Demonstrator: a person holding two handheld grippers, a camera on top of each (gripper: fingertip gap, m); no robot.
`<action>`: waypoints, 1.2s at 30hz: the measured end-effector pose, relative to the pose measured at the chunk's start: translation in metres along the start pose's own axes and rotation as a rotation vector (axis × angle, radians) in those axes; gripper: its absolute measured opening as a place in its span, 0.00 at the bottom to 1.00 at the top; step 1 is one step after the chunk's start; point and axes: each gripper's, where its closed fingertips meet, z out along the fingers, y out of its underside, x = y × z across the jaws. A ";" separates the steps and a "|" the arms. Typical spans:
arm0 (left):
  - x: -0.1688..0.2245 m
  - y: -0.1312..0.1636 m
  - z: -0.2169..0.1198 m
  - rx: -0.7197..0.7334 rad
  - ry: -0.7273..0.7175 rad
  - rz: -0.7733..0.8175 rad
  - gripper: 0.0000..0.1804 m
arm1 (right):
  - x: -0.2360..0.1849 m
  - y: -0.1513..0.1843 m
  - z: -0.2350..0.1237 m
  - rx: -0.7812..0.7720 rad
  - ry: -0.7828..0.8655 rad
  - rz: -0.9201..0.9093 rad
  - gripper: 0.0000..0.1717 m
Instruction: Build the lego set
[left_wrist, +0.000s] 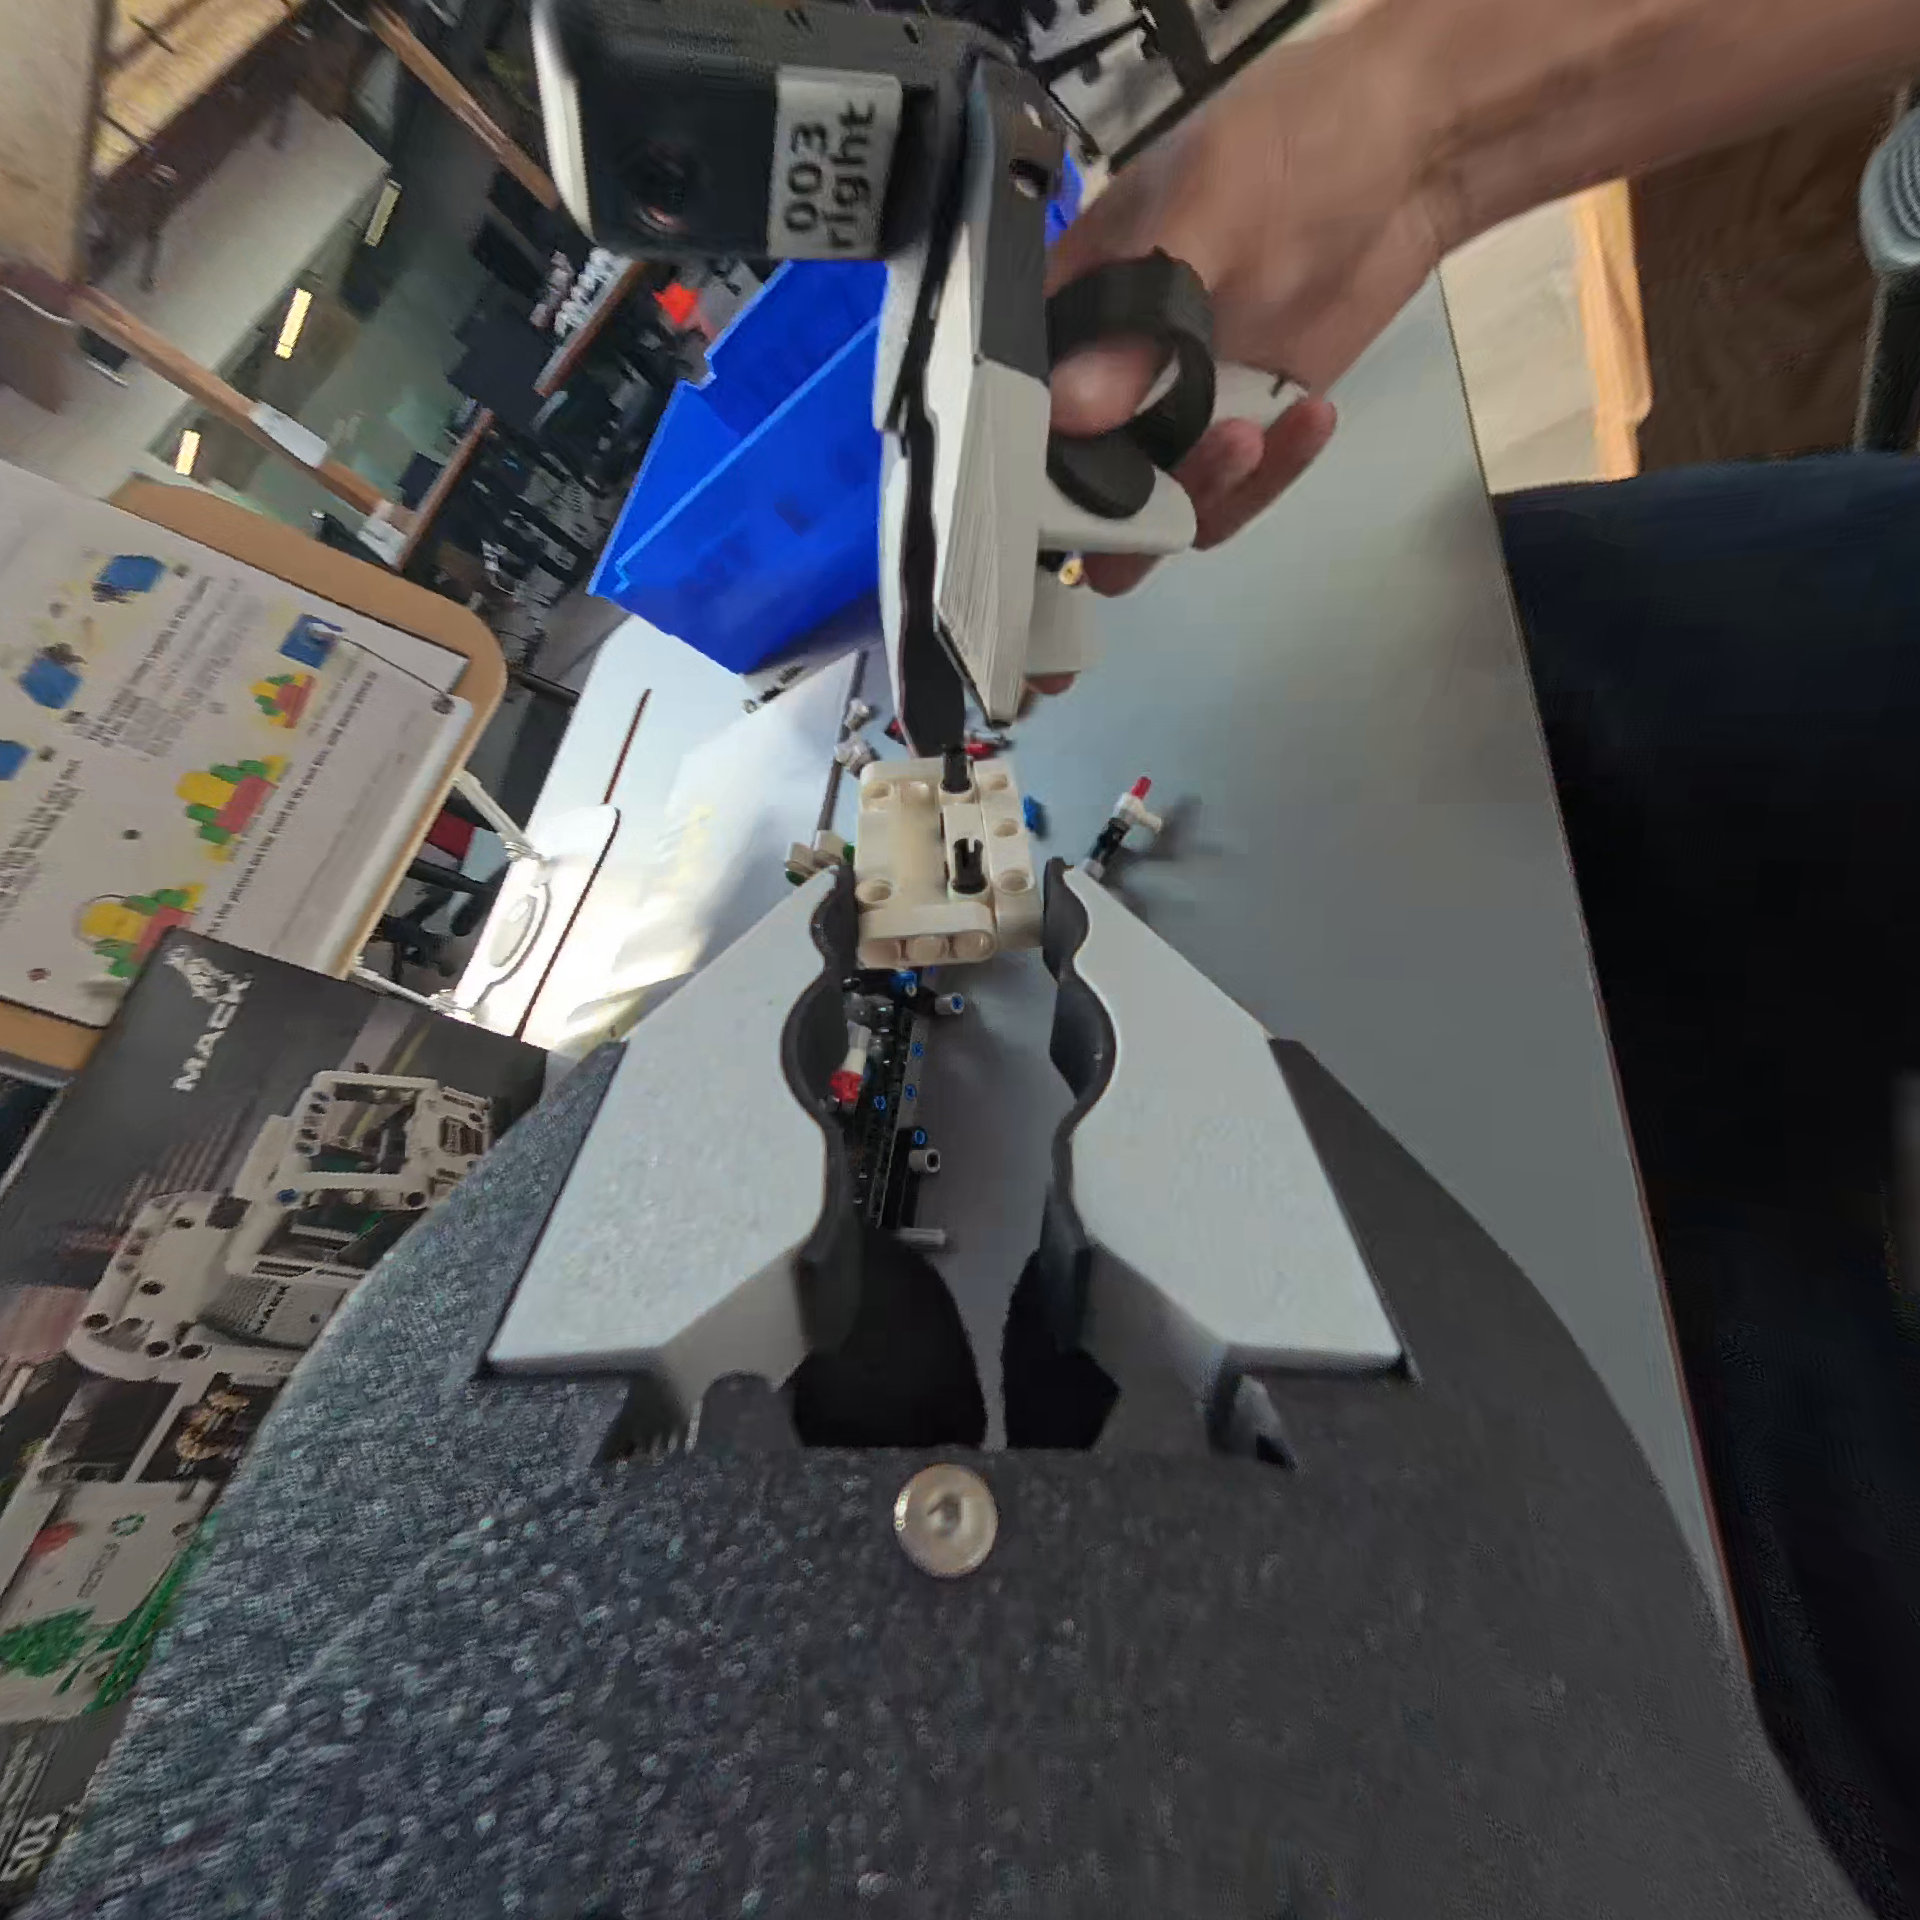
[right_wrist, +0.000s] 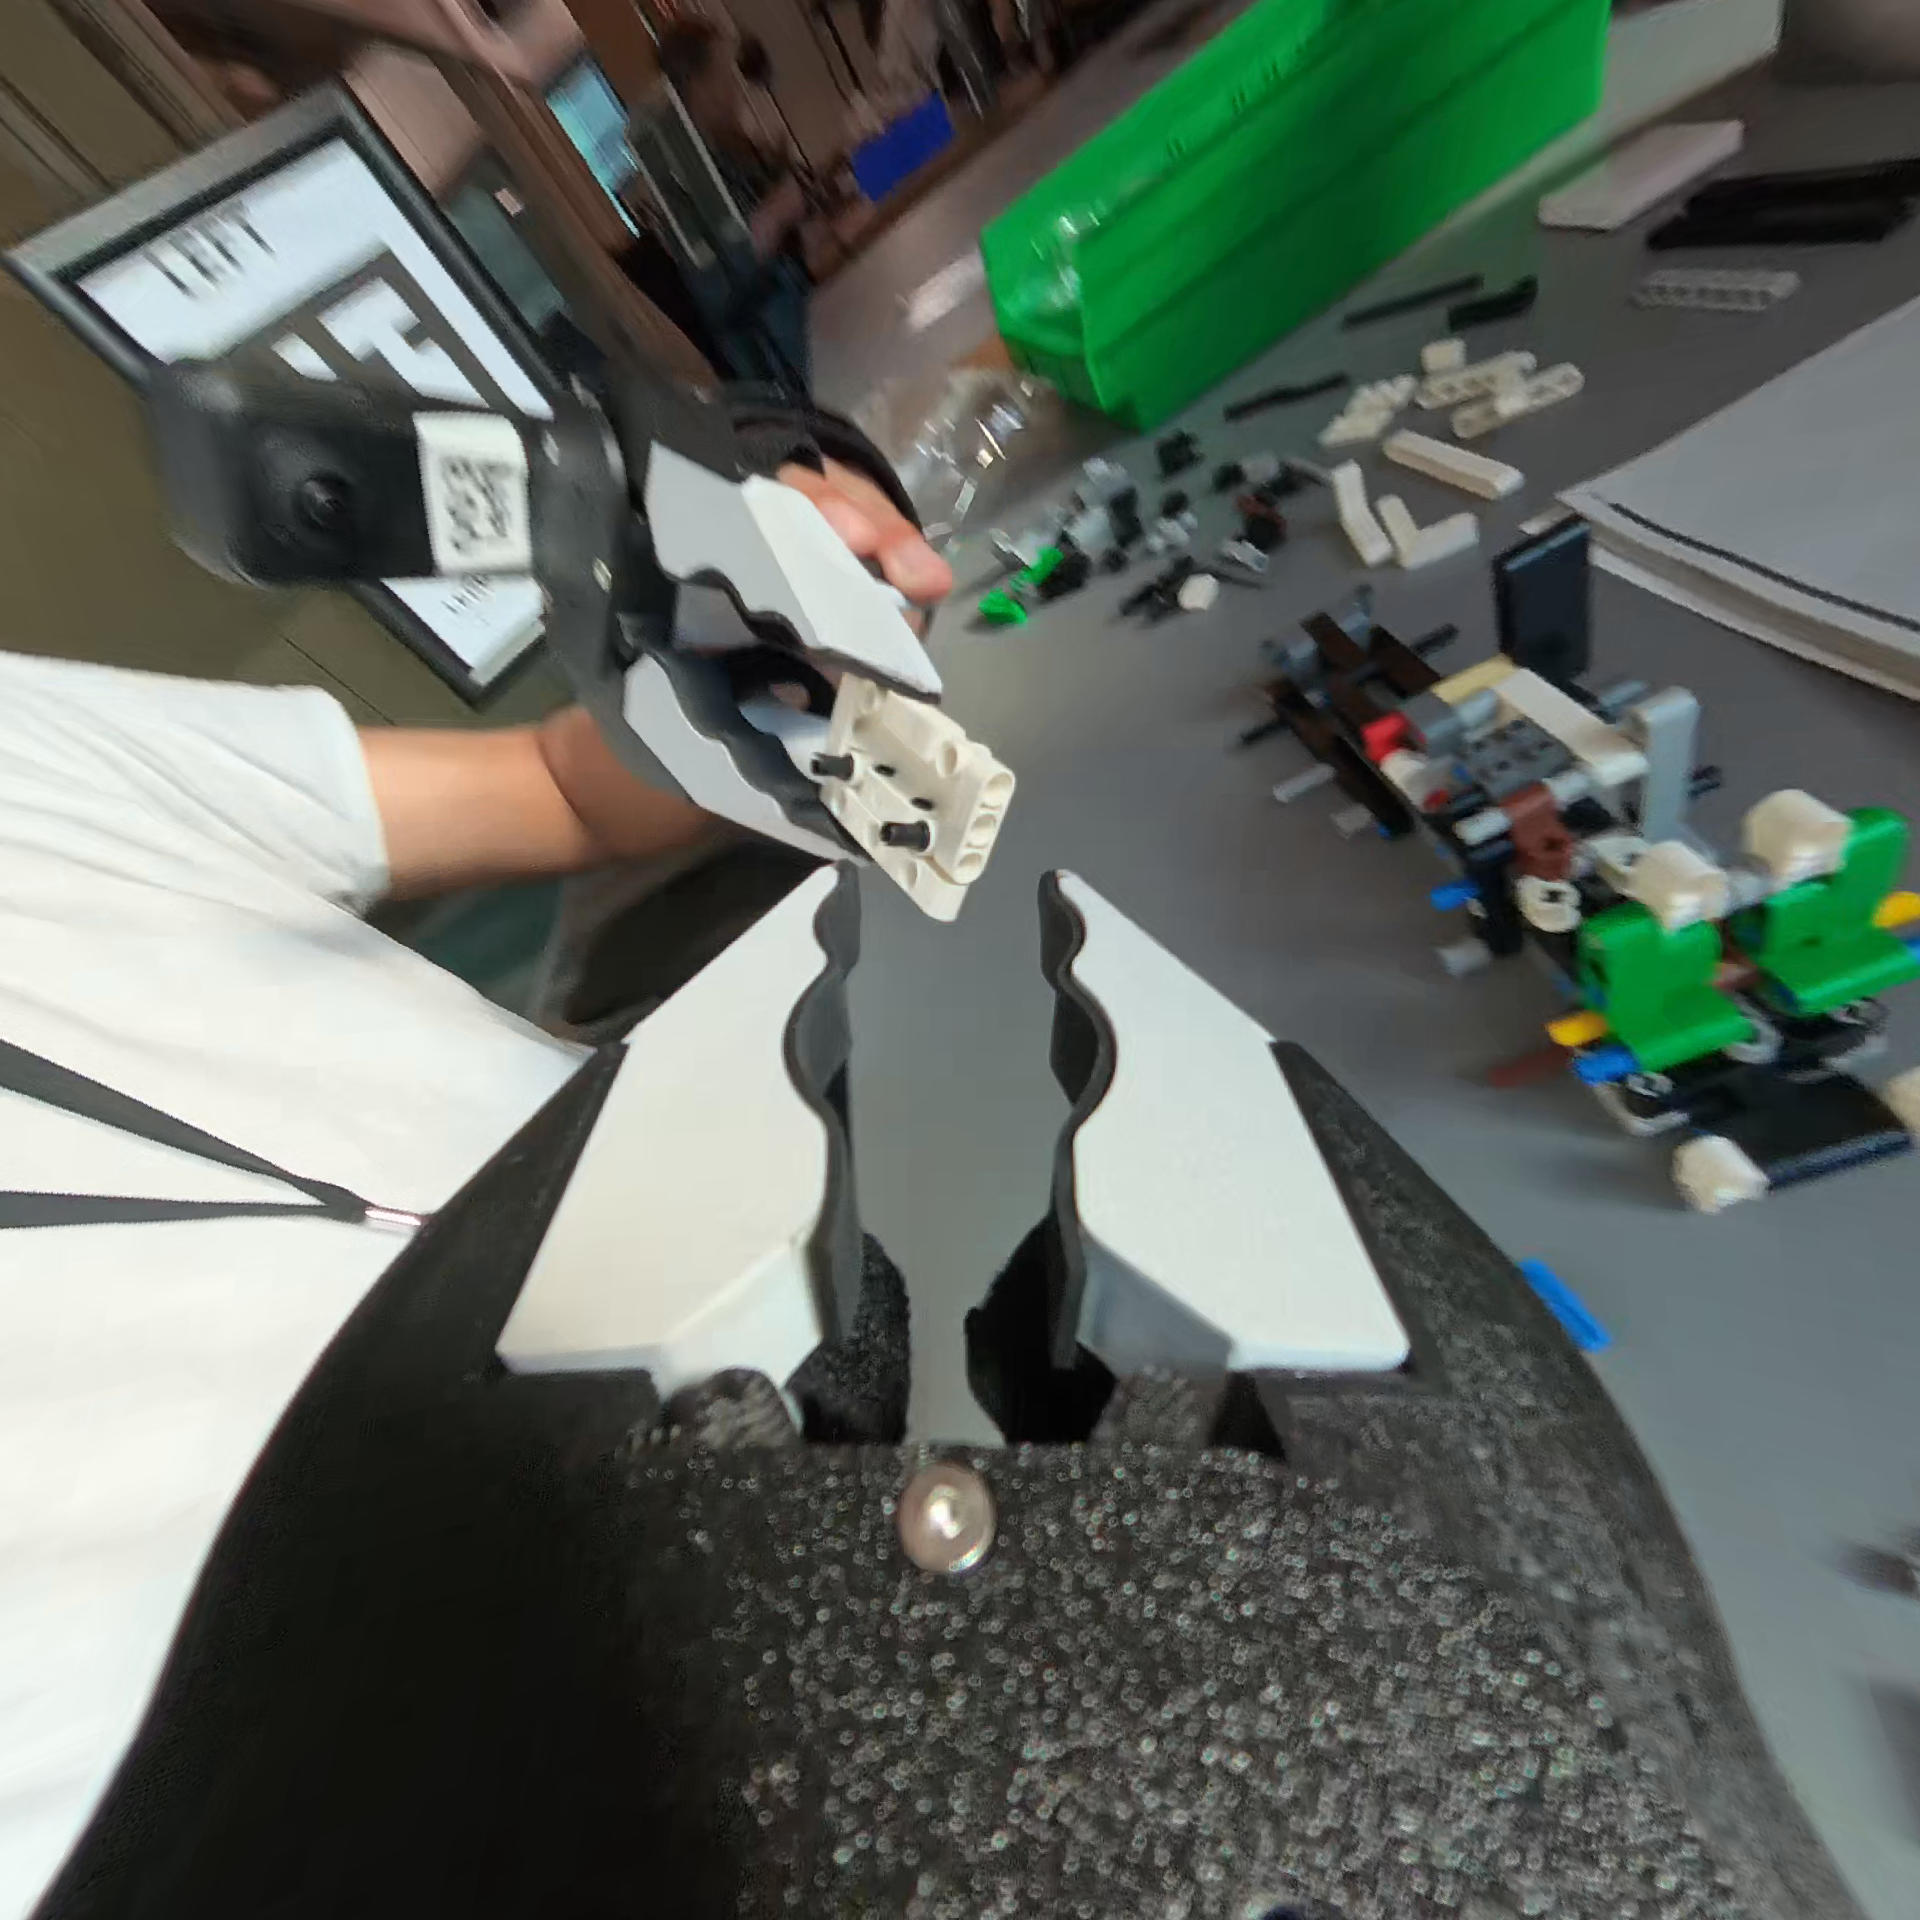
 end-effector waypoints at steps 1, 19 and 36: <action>-0.001 -0.008 -0.006 0.032 -0.085 -0.004 0.18 | -0.010 -0.004 0.000 0.057 -0.057 0.045 0.19; 0.079 -0.053 -0.041 0.222 -0.226 -0.201 0.41 | -0.125 0.023 -0.002 0.222 -0.550 0.240 0.08; 0.100 -0.142 -0.059 0.611 0.285 -0.341 0.37 | -0.188 0.031 0.012 0.191 -1.009 0.227 0.07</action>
